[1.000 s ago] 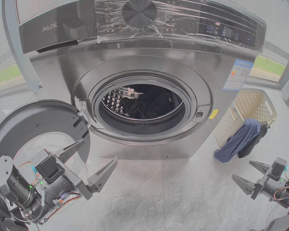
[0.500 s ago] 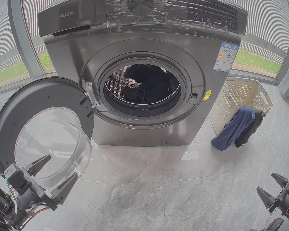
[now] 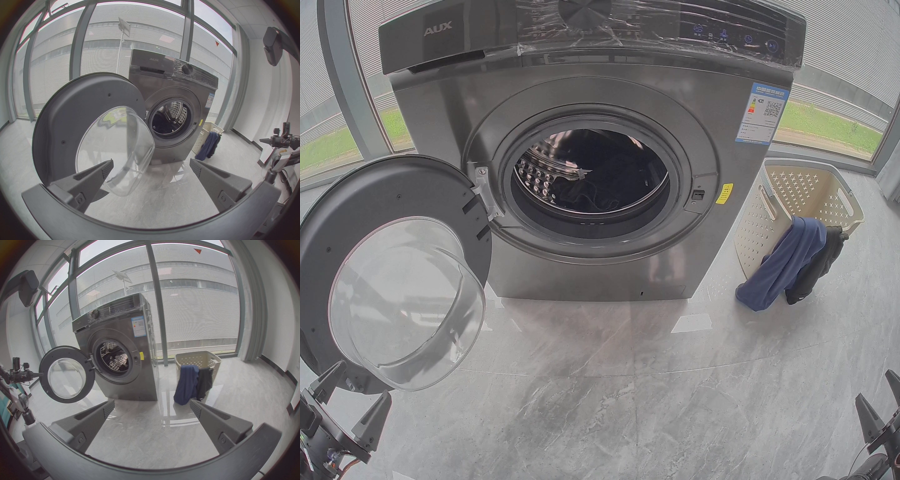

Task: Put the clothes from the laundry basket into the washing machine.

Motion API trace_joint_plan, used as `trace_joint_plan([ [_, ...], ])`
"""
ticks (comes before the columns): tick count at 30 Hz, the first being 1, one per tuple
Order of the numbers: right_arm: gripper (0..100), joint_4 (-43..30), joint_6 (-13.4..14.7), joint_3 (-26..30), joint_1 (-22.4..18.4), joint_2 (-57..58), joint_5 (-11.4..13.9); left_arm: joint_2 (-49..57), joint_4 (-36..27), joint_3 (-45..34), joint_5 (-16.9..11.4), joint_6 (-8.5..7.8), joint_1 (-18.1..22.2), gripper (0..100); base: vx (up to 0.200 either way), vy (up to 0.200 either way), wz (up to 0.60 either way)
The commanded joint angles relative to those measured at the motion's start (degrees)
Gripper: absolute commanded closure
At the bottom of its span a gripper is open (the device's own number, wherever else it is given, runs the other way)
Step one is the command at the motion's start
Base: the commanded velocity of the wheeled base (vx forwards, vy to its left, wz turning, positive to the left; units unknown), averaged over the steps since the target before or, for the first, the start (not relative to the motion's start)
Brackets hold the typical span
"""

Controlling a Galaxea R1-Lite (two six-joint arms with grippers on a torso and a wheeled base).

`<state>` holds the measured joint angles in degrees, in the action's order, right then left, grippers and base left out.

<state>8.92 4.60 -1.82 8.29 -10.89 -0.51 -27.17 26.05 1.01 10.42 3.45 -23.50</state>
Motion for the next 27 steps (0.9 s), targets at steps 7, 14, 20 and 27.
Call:
trace_joint_plan([
  [7,0,-6.20,-0.29,1.82,-3.37,5.00,-4.76,16.45,-11.99,-0.92,-3.04,-1.34,13.57,0,0.000,-0.171,0.00],
  [14,0,-8.66,-5.39,1.82,-8.64,10.36,0.86,22.08,-22.98,-0.92,-7.52,-4.07,18.49,0,0.000,0.000,0.00],
  [20,0,-8.66,-4.33,1.82,-8.64,10.36,0.69,22.78,-23.59,-1.01,-7.87,-3.89,21.31,0,0.000,0.000,0.00],
  [27,0,-8.57,-4.60,1.82,-8.64,10.36,1.30,26.82,-26.49,-0.92,-9.37,-3.89,23.50,0,0.000,0.000,0.00],
])
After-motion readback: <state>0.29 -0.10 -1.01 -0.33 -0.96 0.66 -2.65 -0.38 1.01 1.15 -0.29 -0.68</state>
